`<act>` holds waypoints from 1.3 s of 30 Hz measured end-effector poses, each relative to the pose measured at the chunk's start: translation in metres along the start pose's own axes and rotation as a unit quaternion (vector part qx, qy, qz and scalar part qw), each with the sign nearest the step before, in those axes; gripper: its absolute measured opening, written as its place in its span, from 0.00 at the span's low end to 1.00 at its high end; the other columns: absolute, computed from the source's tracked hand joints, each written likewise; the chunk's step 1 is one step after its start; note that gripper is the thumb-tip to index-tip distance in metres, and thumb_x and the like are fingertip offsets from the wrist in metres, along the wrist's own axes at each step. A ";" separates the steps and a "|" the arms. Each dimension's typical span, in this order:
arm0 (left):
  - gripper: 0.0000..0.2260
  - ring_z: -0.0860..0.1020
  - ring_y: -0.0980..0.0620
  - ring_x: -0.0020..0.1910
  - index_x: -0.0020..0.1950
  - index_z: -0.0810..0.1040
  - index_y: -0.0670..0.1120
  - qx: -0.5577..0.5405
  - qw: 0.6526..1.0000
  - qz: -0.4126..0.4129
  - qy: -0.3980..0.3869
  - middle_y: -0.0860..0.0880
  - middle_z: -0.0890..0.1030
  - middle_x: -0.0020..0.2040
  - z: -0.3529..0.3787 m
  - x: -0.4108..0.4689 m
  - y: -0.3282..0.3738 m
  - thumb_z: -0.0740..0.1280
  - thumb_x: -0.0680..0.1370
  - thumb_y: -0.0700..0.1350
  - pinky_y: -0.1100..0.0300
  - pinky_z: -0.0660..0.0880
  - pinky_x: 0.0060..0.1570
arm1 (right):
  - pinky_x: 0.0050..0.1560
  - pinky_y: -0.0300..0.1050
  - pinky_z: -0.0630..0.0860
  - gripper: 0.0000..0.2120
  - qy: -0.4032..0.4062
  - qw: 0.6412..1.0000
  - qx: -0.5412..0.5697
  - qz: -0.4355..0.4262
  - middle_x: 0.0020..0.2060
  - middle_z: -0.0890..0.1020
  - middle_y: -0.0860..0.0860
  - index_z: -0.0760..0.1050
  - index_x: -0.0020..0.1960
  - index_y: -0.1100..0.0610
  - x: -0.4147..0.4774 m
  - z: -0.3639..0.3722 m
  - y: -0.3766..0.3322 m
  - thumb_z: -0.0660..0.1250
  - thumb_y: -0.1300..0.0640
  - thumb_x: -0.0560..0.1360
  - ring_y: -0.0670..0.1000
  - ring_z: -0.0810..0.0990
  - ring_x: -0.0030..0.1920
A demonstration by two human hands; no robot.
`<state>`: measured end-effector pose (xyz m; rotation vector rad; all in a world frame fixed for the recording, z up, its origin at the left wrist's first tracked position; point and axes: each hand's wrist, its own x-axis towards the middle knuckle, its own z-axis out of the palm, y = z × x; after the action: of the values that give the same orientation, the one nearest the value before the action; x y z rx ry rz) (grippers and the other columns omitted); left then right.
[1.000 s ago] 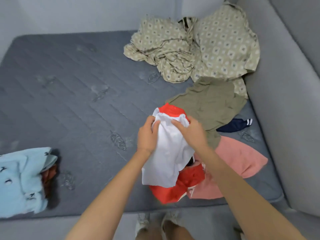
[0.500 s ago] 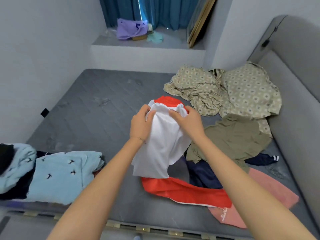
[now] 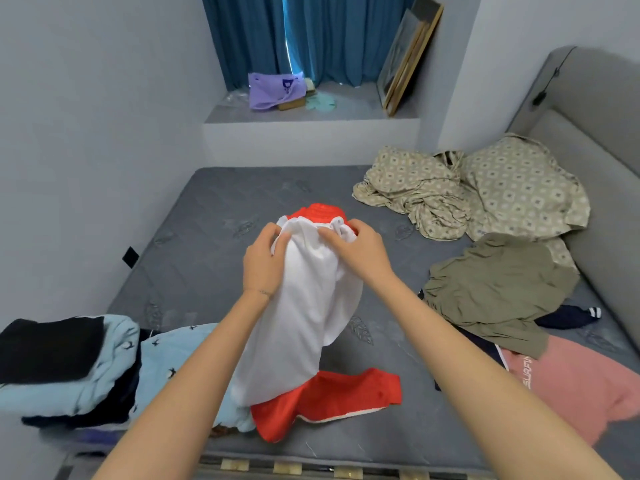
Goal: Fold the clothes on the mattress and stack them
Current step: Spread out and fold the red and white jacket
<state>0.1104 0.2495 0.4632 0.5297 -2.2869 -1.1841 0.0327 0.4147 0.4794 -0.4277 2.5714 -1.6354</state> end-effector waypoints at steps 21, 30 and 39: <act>0.14 0.65 0.54 0.32 0.35 0.64 0.49 -0.027 0.990 -0.119 0.071 0.54 0.66 0.31 0.001 0.058 -0.047 0.63 0.79 0.46 0.55 0.66 0.39 | 0.45 0.43 0.75 0.18 -0.059 0.998 -0.020 -0.009 0.41 0.81 0.46 0.76 0.49 0.58 0.079 -0.014 0.012 0.78 0.52 0.67 0.47 0.79 0.43; 0.12 0.67 0.51 0.33 0.37 0.67 0.47 0.001 0.990 -0.132 0.045 0.53 0.69 0.31 -0.012 0.078 -0.089 0.62 0.80 0.47 0.53 0.68 0.40 | 0.49 0.40 0.75 0.19 -0.068 0.997 -0.021 0.037 0.48 0.83 0.48 0.78 0.54 0.58 0.076 0.004 0.025 0.80 0.57 0.66 0.48 0.80 0.50; 0.12 0.68 0.49 0.35 0.38 0.67 0.46 0.060 0.991 -0.122 -0.006 0.52 0.69 0.31 -0.053 0.101 -0.140 0.62 0.80 0.47 0.53 0.66 0.38 | 0.47 0.40 0.69 0.18 -0.047 0.993 -0.051 0.096 0.51 0.82 0.53 0.77 0.56 0.60 0.064 0.062 0.042 0.77 0.63 0.68 0.49 0.78 0.50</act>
<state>0.0771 0.0843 0.3990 0.8718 -2.3647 -1.1674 -0.0242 0.3605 0.4208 -0.2481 2.5447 -1.3916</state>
